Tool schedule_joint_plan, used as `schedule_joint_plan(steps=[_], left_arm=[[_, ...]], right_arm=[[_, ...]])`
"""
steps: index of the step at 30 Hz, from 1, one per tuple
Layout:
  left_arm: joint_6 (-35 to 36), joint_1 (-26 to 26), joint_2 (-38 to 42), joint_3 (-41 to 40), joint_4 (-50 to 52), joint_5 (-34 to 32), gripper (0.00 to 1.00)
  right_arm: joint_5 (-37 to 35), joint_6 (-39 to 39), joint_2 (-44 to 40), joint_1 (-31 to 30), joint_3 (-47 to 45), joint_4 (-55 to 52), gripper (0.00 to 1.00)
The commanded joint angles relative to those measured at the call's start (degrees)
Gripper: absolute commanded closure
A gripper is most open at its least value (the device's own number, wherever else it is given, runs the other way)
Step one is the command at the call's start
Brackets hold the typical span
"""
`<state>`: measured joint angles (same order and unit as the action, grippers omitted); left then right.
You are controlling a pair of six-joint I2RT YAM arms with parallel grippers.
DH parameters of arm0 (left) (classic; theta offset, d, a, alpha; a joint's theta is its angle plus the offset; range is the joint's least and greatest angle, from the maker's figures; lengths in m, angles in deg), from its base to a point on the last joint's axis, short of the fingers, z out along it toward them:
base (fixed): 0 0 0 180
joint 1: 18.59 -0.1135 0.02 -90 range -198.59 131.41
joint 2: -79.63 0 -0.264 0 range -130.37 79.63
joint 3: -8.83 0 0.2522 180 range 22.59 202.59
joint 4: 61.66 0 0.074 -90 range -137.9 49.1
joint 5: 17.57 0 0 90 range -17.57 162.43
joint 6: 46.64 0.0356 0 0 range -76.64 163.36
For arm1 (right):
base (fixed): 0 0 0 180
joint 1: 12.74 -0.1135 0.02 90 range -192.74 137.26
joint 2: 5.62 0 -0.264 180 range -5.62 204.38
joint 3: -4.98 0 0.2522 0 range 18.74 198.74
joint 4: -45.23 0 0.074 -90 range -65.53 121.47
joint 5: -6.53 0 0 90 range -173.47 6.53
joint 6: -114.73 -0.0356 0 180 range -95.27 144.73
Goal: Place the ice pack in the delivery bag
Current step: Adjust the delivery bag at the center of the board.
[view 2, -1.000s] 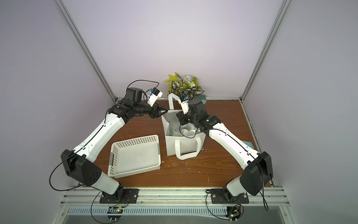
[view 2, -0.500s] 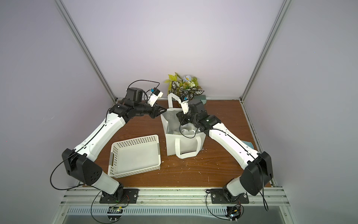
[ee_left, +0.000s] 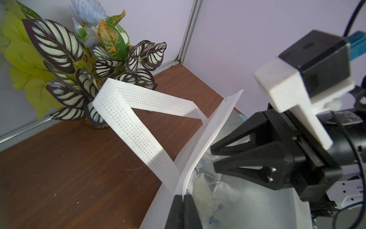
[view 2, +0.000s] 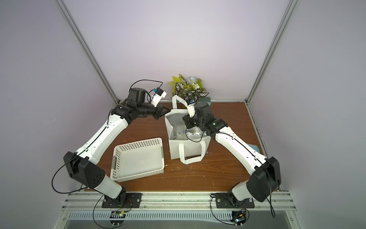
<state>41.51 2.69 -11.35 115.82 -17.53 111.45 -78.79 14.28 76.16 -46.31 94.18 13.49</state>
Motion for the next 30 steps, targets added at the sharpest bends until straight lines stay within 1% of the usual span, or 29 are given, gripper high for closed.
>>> schedule_joint_plan(steps=[1,6,8,11,17,21,27,30], left_arm=[[-2.8,-0.4,-0.6,2.2,-0.1,4.3,1.0],[-6.3,-0.3,-2.1,2.3,-0.4,10.8,1.0],[-7.6,-0.3,-2.0,2.3,-0.7,11.7,1.0],[-9.8,-0.1,-0.8,1.4,-2.5,11.0,1.0],[-14.2,1.3,2.7,-2.6,-7.7,9.0,1.0],[-18.6,2.8,5.3,-7.4,-14.0,8.5,1.0],[-26.6,3.9,8.8,-14.1,-22.8,7.9,1.0],[-30.0,4.1,10.2,-16.4,-26.0,7.5,1.0]], right_arm=[[-2.6,1.2,-4.5,2.6,-2.1,-1.2,0.71],[-3.4,2.8,-5.9,6.9,-3.9,-2.1,0.71],[-3.5,3.6,-5.5,7.7,-3.6,-2.3,0.71],[-4.5,5.2,-3.9,8.1,-3.1,-2.7,0.7],[-10.6,8.0,0.6,10.0,0.3,-4.1,0.7],[-8.4,8.5,3.4,11.8,3.2,-3.1,0.69],[-7.9,9.5,9.2,13.3,10.2,-4.0,0.69],[-4.8,9.6,10.5,13.6,12.9,-4.9,0.67]])
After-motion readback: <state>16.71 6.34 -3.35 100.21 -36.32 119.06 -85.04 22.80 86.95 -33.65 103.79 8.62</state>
